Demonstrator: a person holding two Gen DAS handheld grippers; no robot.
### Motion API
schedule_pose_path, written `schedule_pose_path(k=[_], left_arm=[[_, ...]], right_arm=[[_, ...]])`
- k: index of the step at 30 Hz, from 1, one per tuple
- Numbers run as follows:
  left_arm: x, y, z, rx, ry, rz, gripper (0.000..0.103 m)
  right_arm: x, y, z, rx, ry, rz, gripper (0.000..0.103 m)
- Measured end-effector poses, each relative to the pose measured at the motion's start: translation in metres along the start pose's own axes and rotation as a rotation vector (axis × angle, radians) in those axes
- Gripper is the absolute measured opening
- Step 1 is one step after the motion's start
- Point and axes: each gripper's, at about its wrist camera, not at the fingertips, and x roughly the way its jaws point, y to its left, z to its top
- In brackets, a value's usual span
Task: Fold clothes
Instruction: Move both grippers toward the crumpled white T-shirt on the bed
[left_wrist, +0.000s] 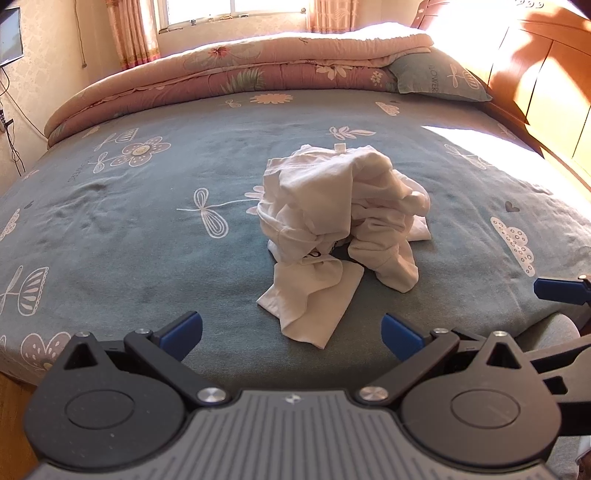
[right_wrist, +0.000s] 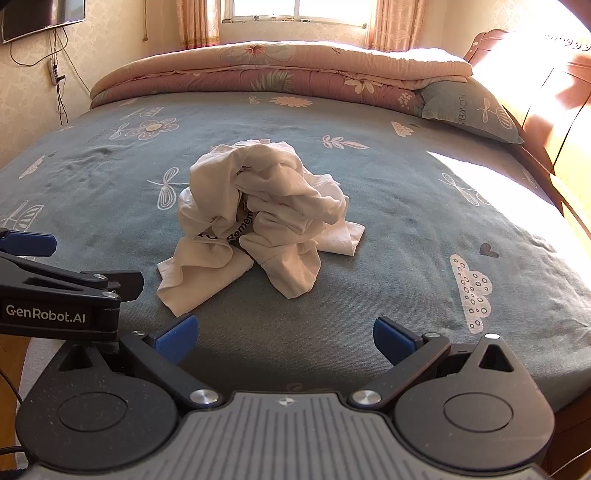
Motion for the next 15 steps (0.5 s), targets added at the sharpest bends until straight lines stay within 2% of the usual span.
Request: schedule_pose_path(k=[8, 15], left_arm=[[0.012, -0.004, 0.016, 0.048, 0.015, 0.024, 0.102], [0.037, -0.011, 0.039, 0.087, 0.068, -0.004, 0.102]], right_arm=[[0.012, -0.006, 0.006, 0.033, -0.017, 0.036, 0.103], [0.036, -0.023, 0.016, 0.098, 0.007, 0.069, 0.103]])
